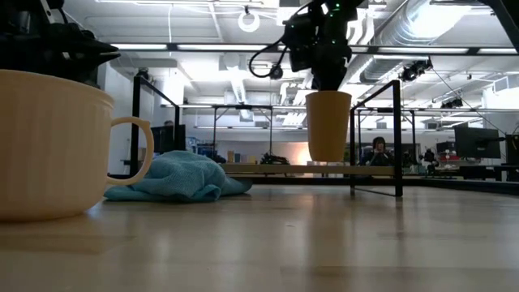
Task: Stack small to large cups/mugs on shelf
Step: Put the orange cup on the shelf
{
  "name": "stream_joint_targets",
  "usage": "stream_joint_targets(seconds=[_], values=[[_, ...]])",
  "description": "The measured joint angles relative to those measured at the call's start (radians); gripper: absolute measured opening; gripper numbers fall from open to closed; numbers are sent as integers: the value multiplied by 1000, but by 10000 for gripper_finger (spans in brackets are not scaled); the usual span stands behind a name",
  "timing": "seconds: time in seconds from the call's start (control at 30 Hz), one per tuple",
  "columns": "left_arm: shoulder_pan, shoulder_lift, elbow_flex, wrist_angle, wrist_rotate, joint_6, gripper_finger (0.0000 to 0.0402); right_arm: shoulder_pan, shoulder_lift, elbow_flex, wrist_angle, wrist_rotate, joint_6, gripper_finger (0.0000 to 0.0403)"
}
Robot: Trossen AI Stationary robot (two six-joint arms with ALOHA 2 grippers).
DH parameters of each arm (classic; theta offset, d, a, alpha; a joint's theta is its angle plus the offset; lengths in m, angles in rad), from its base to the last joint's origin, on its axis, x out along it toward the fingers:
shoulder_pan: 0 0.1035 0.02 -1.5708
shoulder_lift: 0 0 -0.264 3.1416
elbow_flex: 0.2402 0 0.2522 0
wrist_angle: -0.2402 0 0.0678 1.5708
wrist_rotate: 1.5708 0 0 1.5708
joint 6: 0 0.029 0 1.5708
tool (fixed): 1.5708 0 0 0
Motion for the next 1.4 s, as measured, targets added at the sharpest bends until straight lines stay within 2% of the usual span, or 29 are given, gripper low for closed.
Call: stream_joint_targets(seconds=[1.4], values=[[0, 0, 0, 0, 8, 0, 14, 4, 12, 0, -12, 3, 43, 0]])
